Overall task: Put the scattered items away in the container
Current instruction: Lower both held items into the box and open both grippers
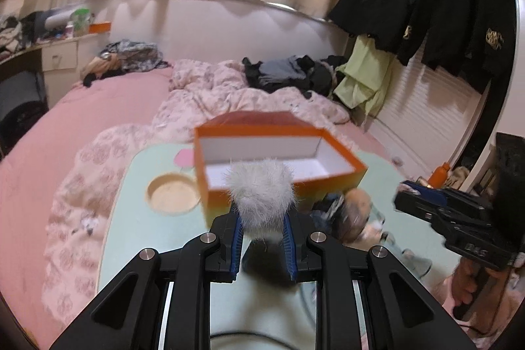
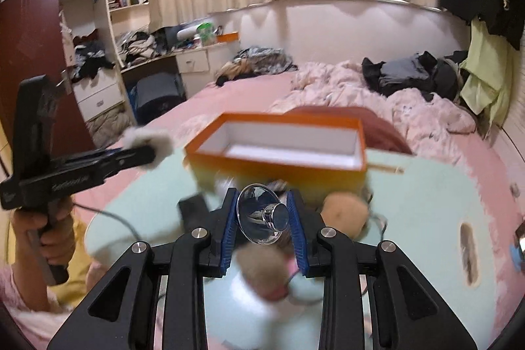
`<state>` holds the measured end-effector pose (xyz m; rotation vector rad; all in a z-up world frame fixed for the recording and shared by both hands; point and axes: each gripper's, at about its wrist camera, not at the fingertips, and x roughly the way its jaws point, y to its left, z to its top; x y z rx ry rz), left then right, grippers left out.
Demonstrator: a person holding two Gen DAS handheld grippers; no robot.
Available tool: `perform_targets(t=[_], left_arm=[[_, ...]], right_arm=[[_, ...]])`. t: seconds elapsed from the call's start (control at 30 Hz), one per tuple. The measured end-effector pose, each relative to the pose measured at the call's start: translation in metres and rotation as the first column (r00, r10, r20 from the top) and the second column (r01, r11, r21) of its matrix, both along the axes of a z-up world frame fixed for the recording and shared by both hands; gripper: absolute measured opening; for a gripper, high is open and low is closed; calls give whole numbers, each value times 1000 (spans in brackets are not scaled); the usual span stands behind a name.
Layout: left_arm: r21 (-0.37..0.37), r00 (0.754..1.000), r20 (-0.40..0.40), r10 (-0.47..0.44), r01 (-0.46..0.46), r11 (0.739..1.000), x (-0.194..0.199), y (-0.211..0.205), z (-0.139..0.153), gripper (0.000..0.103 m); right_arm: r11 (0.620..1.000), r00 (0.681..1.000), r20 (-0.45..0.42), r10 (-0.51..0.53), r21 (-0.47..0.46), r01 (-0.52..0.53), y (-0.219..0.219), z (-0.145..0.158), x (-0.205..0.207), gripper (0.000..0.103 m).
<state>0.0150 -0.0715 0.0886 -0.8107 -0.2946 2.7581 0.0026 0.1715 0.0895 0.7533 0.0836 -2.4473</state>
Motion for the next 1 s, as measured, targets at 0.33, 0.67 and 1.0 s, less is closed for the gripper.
perform_targets(t=[0.33, 0.67, 1.0], left_arm=[[-52, 997, 82, -11, 15, 999, -89, 21, 5, 20], [-87, 990, 138, 19, -6, 996, -110, 23, -17, 52], [-24, 995, 99, -6, 8, 1000, -76, 18, -4, 75]], right_arm=[[996, 993, 78, -88, -8, 88, -16, 11, -108, 31], [983, 960, 226, -167, -38, 180, -13, -19, -149, 35], [967, 964, 118, -237, -68, 246, 1, 4, -112, 60]])
